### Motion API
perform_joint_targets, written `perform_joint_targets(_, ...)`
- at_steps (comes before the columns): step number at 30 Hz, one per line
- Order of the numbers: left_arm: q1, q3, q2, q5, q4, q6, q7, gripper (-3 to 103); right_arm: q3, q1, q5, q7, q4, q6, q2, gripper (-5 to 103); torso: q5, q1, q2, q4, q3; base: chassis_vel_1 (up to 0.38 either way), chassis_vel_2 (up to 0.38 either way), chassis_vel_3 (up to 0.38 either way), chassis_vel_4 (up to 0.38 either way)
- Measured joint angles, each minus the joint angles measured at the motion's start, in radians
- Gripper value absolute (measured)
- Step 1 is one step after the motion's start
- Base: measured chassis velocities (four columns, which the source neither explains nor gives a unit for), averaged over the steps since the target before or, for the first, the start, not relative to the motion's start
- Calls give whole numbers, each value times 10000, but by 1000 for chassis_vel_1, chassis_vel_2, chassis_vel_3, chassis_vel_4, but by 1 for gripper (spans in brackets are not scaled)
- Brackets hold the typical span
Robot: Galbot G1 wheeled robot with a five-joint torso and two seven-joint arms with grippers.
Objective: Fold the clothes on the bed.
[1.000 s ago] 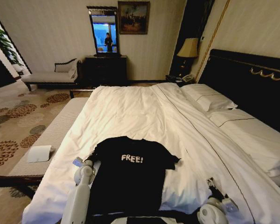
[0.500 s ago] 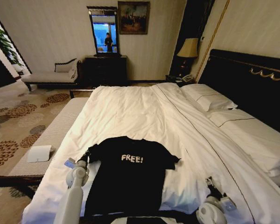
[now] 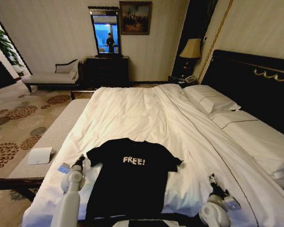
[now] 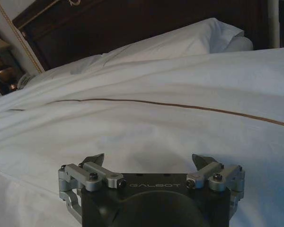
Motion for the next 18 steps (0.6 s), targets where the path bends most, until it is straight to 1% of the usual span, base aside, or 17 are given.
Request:
perform_joint_targets(2,738,-209,48,-53,-867,132,-153,40,-4,-5,335,45,81,-51,-66,100,1,-1,0,1,0,0,0,0,0)
perform_joint_targets(3,738,-209,48,-53,-867,132,-153,40,-4,-5,335,45,81,-51,-66,100,1,-1,0,1,0,0,0,0,0)
perform_joint_targets(4,1133,-307,47,-60,-1321,192,-168,45,-4,-7,569,79,127,-115,-117,100,0,-1,1,4,0,0,0,0,0)
perform_joint_targets(5,1575,-424,1,-62,-1854,250,-154,45,-2,-9,857,93,184,-182,-181,100,1,-2,1,3,-1,0,0,0,0)
perform_joint_targets(6,2033,-540,-105,-63,-2404,314,-49,56,-1,-26,1199,94,261,-280,-250,100,2,-2,1,3,-1,0,0,0,0)
perform_joint_targets(7,2033,-540,-105,-63,-2404,314,-49,56,-1,-26,1199,94,261,-280,-250,100,2,-2,1,3,-1,0,0,0,0)
perform_joint_targets(8,2354,-614,-202,-64,-2792,353,86,56,-1,-64,1553,86,367,-424,-316,100,1,-2,1,3,-1,0,0,0,0)
perform_joint_targets(10,2991,-719,-416,-26,-3517,430,541,67,-63,-116,2294,6,639,-792,-461,100,1,-1,1,0,-1,0,0,0,0)
perform_joint_targets(11,2991,-719,-416,-26,-3517,430,541,67,-63,-116,2294,6,639,-792,-461,100,1,-1,1,0,-1,0,0,0,0)
perform_joint_targets(12,3222,-724,-470,124,-3712,435,817,72,-98,-104,2550,-70,729,-911,-504,100,2,-1,1,2,-1,0,0,0,0)
perform_joint_targets(14,3399,-620,-468,668,-3790,395,1179,83,-123,-58,3091,-265,942,-1223,-548,100,3,-2,1,4,-1,0,0,0,0)
perform_joint_targets(15,3411,-508,-426,968,-3781,322,1293,83,-96,-97,3452,-397,1102,-1437,-564,100,1,-2,1,3,-1,0,0,0,0)
perform_joint_targets(16,3411,-508,-426,968,-3781,322,1293,83,-96,-97,3452,-397,1102,-1437,-564,100,1,-2,1,3,-1,0,0,0,0)
perform_joint_targets(18,3472,-246,-304,1238,-3785,218,1414,93,-16,-160,4182,-783,1427,-1979,-641,100,-5,-2,1,-4,-1,0,0,0,0)
